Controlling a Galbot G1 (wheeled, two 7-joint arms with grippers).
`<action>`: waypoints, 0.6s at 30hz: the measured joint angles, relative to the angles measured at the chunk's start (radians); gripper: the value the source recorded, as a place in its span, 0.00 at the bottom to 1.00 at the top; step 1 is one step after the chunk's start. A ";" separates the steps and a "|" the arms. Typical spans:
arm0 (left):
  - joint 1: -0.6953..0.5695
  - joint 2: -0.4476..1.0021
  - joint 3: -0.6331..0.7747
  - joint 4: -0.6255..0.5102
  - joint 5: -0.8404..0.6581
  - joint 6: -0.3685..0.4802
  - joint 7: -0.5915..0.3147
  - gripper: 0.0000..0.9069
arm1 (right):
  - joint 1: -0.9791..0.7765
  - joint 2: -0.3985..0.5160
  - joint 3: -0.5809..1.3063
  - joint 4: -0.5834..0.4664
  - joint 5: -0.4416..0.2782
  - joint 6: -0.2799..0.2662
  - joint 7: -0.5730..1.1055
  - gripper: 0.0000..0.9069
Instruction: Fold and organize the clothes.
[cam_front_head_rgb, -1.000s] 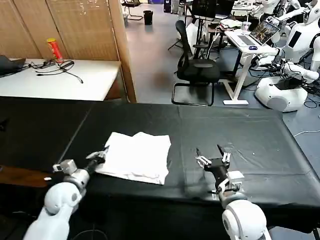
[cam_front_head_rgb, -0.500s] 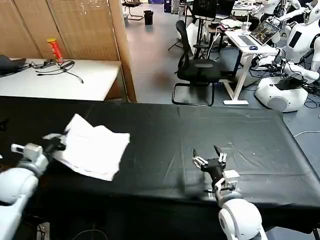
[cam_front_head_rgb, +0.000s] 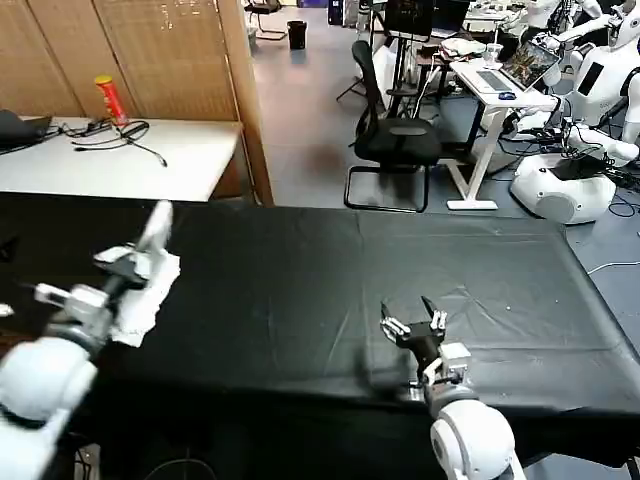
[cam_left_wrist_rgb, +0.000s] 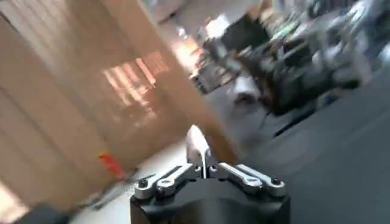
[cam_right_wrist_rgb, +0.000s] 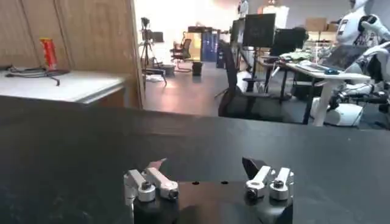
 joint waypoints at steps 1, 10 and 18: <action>-0.008 -0.033 0.039 -0.006 -0.010 -0.002 -0.008 0.00 | -0.002 0.001 0.000 0.000 0.002 0.000 0.000 0.97; -0.049 -0.262 0.312 0.063 0.064 -0.044 0.073 0.97 | 0.004 -0.016 -0.005 0.021 0.163 -0.069 0.015 0.97; -0.052 -0.285 0.369 0.053 0.049 -0.111 0.150 0.97 | 0.044 -0.036 -0.068 -0.006 0.336 -0.172 0.025 0.97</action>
